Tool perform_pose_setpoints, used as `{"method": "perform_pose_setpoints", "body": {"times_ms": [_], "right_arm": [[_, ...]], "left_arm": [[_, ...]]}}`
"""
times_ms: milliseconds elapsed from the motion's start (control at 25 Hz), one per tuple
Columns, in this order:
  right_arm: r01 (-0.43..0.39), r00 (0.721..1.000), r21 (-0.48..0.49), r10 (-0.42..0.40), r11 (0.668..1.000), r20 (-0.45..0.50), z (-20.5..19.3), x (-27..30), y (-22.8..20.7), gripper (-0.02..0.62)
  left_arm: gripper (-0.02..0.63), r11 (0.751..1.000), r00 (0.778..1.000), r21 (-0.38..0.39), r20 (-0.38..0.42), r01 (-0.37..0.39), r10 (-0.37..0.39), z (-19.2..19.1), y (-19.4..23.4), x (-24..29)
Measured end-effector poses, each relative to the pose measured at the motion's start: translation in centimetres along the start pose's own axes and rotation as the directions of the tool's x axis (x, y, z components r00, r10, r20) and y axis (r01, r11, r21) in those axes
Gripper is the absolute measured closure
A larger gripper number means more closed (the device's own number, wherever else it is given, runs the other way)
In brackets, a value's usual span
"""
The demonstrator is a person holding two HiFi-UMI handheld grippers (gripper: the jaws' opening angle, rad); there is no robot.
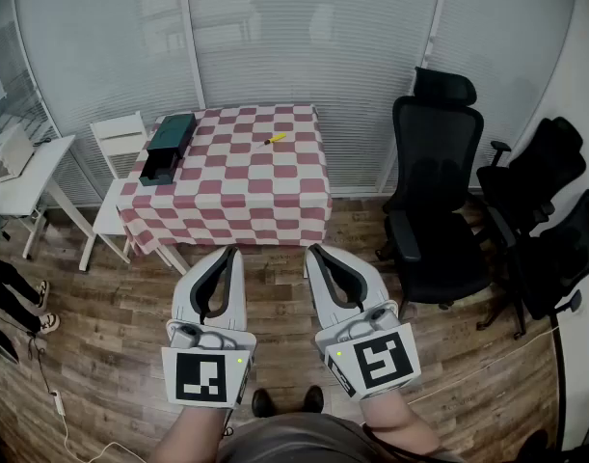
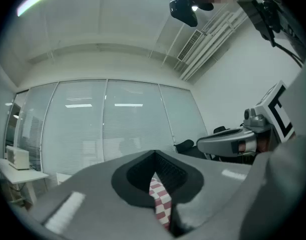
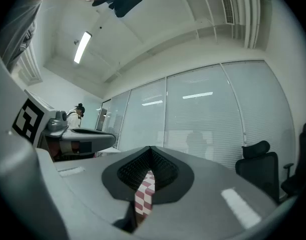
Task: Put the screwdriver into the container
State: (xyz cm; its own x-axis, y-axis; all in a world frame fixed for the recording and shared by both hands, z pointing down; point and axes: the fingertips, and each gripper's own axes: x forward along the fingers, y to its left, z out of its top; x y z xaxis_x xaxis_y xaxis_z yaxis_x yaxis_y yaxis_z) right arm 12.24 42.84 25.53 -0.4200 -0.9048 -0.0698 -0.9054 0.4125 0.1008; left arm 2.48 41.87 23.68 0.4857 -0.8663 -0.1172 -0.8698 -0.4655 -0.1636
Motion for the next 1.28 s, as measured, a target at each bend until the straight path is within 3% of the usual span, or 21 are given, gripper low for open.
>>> {"method": "perform_pose_setpoints", "body": {"times_ms": [440, 640, 1000, 1280], "right_arm": [[-0.041, 0.999, -0.002, 0.041, 0.999, -0.005, -0.9, -2.0, -2.8, 0.574], [-0.081, 0.997, 0.077, 0.081, 0.994, 0.004, -1.9, -2.1, -3.5, 0.571], [-0.066, 0.997, 0.097, 0.071, 0.993, -0.043, -5.2, 2.6, -5.3, 0.558], [-0.036, 0.996, 0.085, 0.042, 0.996, -0.078, -6.4, 11.0, -7.2, 0.572]], "left_arm": [[0.606, 1.0, 1.0, -0.001, -0.004, -0.023, 0.023, 0.0, -4.0, 0.8], [0.606, 0.999, 0.999, 0.013, -0.029, -0.038, 0.038, -0.4, -4.6, 1.5], [0.606, 0.999, 0.997, -0.019, -0.068, -0.032, 0.03, -4.2, -2.0, 5.6], [0.606, 0.999, 0.998, -0.042, -0.056, -0.008, 0.006, -6.2, 3.7, 12.1]]}}
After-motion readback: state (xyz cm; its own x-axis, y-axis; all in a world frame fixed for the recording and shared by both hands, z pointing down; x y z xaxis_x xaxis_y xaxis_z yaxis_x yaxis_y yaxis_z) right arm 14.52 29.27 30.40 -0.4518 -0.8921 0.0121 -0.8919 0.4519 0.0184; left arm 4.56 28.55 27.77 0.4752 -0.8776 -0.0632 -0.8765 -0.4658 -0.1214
